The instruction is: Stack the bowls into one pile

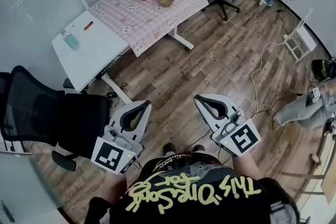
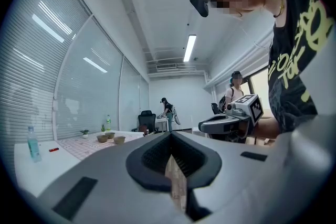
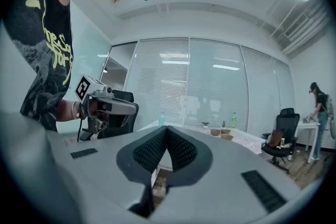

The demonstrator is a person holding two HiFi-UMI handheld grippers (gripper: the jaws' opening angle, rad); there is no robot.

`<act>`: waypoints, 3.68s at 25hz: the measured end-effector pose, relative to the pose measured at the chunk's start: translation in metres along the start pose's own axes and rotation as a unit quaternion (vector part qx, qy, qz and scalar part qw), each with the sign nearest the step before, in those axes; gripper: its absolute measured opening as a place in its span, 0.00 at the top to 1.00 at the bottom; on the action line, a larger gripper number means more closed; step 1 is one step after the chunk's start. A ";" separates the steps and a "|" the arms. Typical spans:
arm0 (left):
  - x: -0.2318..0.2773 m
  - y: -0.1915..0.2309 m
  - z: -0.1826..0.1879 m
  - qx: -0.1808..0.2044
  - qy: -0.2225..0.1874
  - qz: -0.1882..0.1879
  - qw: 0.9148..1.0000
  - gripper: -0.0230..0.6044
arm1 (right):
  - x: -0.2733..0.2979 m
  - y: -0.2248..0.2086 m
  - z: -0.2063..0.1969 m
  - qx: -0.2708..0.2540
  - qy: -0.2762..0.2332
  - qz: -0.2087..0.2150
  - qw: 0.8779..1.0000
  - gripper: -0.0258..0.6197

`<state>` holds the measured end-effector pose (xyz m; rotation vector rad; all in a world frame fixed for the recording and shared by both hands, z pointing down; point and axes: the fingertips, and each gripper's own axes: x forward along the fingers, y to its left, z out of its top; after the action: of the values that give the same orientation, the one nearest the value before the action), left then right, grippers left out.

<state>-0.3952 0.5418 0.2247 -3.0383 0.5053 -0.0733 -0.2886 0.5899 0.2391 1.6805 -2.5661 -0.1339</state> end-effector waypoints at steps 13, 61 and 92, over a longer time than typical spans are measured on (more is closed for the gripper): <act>-0.001 0.026 0.002 -0.062 -0.016 0.031 0.997 0.67 | 0.008 -0.016 0.004 0.024 -0.024 -0.037 0.999 0.65; 0.107 0.109 -0.012 -0.069 -0.012 0.010 0.997 0.42 | 0.093 -0.105 -0.036 0.046 0.001 -0.035 0.998 0.53; 0.249 0.150 0.005 -0.052 -0.009 0.040 0.998 0.42 | 0.123 -0.263 -0.052 0.045 -0.011 -0.007 0.999 0.53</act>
<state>-0.2075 0.3196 0.2185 -3.1125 0.6475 -0.0171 -0.0922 0.3709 0.2627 1.7372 -2.6128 -0.0374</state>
